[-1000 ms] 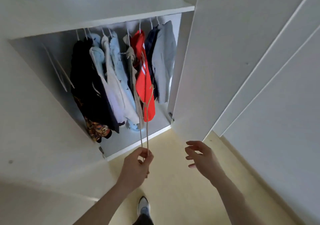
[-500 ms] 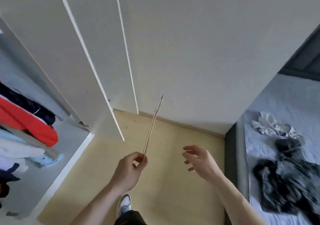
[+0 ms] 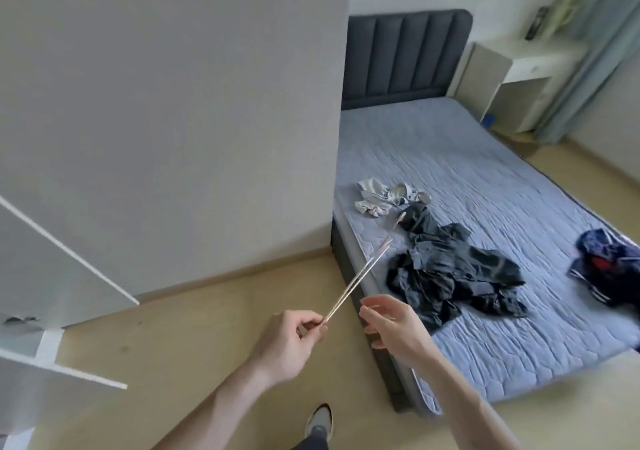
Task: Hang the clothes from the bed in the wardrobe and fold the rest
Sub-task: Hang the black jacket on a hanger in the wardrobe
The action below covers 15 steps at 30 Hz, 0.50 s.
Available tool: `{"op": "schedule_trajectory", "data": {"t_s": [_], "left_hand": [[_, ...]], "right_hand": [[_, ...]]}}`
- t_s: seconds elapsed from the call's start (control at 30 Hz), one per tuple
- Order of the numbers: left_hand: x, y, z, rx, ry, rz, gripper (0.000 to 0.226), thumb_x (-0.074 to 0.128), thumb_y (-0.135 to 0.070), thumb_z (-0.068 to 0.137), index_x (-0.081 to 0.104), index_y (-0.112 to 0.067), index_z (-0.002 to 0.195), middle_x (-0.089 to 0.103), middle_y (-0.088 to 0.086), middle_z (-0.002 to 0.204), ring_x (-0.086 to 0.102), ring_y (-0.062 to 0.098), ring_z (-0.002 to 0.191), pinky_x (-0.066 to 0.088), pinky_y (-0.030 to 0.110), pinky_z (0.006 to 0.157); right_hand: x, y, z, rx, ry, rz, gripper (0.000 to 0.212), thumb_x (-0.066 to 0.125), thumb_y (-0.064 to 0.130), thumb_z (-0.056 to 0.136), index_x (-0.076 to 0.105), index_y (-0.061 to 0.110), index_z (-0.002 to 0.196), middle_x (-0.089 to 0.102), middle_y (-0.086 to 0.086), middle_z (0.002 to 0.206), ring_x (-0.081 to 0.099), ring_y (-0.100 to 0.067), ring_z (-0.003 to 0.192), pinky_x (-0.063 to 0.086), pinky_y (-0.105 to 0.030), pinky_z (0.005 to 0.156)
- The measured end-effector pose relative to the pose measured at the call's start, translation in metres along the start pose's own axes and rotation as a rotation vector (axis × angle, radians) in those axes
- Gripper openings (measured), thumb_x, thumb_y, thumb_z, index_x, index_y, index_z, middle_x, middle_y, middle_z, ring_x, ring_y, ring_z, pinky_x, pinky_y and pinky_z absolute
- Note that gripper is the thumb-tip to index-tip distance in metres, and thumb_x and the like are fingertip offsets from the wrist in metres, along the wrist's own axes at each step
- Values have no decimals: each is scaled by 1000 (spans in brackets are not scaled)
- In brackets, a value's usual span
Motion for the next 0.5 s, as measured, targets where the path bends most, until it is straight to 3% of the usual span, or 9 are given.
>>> {"op": "schedule_trajectory", "data": {"t_s": [0.2, 0.33, 0.5], "left_hand": [[47, -36, 76, 123, 203, 38, 16, 69, -33, 96, 79, -25, 85, 69, -20, 66, 52, 1, 53, 37, 13, 52], [74, -47, 120, 168, 311, 51, 17, 69, -34, 94, 78, -23, 85, 73, -8, 70, 56, 2, 56, 51, 27, 62], [110, -65, 159, 263, 413, 198, 26, 66, -60, 83, 76, -37, 89, 71, -19, 70, 60, 5, 63, 52, 30, 65]], "right_hand": [[-57, -7, 32, 105, -155, 117, 13, 68, 30, 99, 76, 22, 106, 77, -5, 97, 71, -14, 76, 59, -29, 63], [-87, -19, 51, 168, -259, 213, 16, 67, 31, 100, 79, 20, 99, 78, -9, 93, 69, -15, 74, 60, -28, 64], [-119, -46, 62, 256, -397, 316, 15, 72, 29, 96, 76, 15, 100, 80, -5, 93, 75, -14, 78, 60, -26, 63]]}}
Point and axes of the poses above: each hand's wrist, its own z-axis towards the middle knuckle, its own x-axis out of the palm, y = z × x, the point moved 6 cm from there along z, towards the middle knuckle
